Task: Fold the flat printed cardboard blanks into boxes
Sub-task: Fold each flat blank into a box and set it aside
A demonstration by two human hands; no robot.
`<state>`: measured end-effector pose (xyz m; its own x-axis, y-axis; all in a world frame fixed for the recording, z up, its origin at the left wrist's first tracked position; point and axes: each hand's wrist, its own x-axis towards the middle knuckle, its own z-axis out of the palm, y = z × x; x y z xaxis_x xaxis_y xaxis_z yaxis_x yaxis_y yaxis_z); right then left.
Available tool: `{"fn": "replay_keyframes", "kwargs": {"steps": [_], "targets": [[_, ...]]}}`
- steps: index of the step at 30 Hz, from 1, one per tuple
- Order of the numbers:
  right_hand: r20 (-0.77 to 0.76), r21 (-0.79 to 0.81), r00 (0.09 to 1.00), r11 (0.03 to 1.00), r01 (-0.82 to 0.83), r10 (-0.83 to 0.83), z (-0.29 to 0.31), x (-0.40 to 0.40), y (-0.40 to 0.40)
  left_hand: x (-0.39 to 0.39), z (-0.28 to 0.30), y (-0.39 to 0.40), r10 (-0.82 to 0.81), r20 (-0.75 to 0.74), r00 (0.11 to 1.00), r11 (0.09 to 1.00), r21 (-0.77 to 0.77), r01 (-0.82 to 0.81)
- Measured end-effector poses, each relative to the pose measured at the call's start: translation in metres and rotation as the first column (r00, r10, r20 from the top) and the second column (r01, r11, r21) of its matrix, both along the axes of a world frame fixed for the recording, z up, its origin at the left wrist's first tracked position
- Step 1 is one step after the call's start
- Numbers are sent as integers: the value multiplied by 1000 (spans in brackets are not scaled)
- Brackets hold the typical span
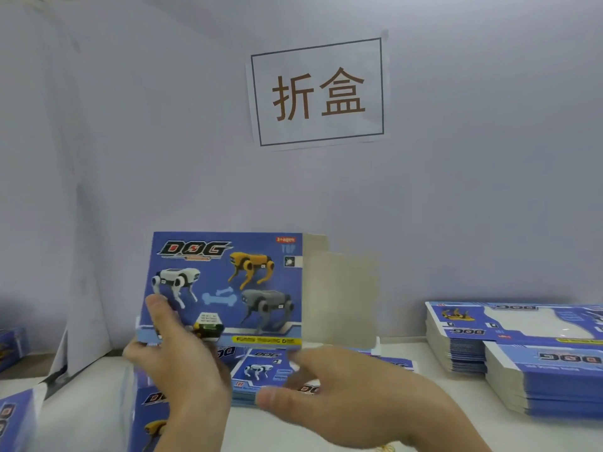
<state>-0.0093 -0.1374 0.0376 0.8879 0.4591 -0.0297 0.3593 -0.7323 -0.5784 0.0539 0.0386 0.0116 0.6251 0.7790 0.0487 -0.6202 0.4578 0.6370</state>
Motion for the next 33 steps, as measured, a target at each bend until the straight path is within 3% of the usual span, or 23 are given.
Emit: {"fn": "replay_keyframes", "kwargs": {"steps": [1,3,6,8,10,12,14,16,19,21,23,25,29,33], "targets": [[4,72,999,996,50,-51,-3,3,4,-1,0,-4,-62,14,998,998,0,62],[-9,411,986,898,158,-169,-5,9,11,-3,1,-15,-220,45,974,975,7,220],[-74,842,948,490,226,-309,-8,21,8,-5,-5,-31,-528,32,849,845,118,521],[-79,943,928,274,187,-363,-10,28,-4,-7,-12,-39,-709,-57,703,681,200,704],[-72,973,899,169,159,-433,-12,33,-20,-10,-18,-44,-796,-224,562,486,316,815],[-54,985,890,120,121,-454,-14,37,-37,-11,-22,-44,-756,-425,499,320,426,846],[-39,989,903,110,94,-429,-18,41,-48,-13,-24,-41,-643,-574,506,236,480,845],[-8,987,902,143,77,-431,-23,45,-54,-13,-22,-35,-547,-608,575,265,526,808],[62,955,902,288,71,-427,-31,49,-57,-12,-16,-23,-493,-431,755,464,604,648],[108,899,932,434,57,-347,-36,51,-55,-9,-12,-18,-483,-295,824,547,633,548],[116,816,968,577,35,-223,-41,51,-50,-10,-9,-15,-523,-197,829,546,669,504],[94,767,990,642,-7,-101,-45,52,-43,-13,-8,-13,-541,-173,823,516,704,488],[110,775,994,628,-74,-18,-51,56,-39,-14,-8,-11,-558,-195,807,483,714,507],[128,833,992,543,-104,-7,-57,61,-27,-14,-12,-34,-453,-137,881,547,737,396]]}}
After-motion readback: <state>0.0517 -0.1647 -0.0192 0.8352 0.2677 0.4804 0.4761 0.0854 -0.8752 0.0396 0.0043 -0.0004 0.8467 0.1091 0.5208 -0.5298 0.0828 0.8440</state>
